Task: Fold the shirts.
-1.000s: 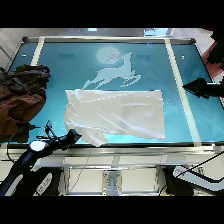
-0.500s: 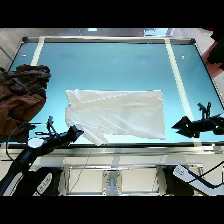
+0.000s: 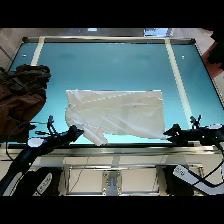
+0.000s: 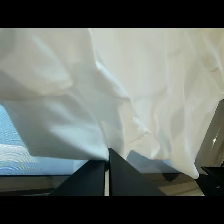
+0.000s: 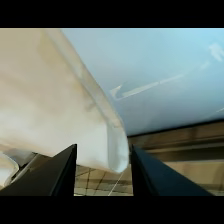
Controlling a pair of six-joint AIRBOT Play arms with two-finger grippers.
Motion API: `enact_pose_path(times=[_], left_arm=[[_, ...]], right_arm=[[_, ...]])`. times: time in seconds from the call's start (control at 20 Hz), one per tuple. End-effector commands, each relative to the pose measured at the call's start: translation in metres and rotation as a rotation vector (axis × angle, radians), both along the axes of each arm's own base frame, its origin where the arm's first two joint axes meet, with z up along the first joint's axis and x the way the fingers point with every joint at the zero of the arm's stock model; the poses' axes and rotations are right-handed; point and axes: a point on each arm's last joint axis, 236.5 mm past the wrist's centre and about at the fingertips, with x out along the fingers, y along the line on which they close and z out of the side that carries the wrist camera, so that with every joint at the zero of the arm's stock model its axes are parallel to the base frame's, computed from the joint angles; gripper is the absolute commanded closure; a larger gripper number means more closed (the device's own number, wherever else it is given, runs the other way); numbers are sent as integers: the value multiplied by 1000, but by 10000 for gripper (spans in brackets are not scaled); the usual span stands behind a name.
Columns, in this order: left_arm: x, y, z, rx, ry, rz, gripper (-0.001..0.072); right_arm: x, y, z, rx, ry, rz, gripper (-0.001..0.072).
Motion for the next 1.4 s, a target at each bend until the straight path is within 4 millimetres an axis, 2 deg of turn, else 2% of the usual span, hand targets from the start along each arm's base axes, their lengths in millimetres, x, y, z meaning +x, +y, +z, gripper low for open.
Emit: enact_pose_path(times=[0.0,0.15,0.3,0.4,0.5,0.6,0.7,0.8,0.9,1.0,1.1,1.15,1.25,1.35], left_arm=[[0,1,-1,6,-2,-3,695],[0,1,-1,10,-2,-6,695],[-1,2,-3,21,-3,-13,695],[-1,2,-2,21,-3,-13,695],[0,2,-1,22,-8,-15,695],[11,-2,17,31,-71,-55,696],[26,-5,49,89,-172,-150,697],[41,3,80,198,-241,-220,697],[50,19,102,304,-246,-237,699],[61,36,121,417,-275,-250,700],[75,40,143,462,-318,-269,700],[81,38,147,475,-324,-304,700],[91,33,139,479,-271,-394,700],[110,30,120,480,-213,-470,700]], right_arm=[[4,1,-5,12,-1,-35,340],[4,2,-5,15,1,-35,358],[4,2,-5,14,-4,-29,615],[5,2,-4,11,-23,-11,684],[10,8,2,38,-64,6,685],[19,10,17,56,-120,22,686],[25,-3,34,-2,-150,54,686],[30,-17,53,-55,-151,75,686],[37,-20,69,-62,-171,92,687],[52,-25,77,-111,-198,91,687],[76,-21,88,-165,-262,122,687],[91,-17,95,-202,-301,143,687],[125,-8,114,-267,-393,165,687],[158,-8,131,-333,-465,159,688]])
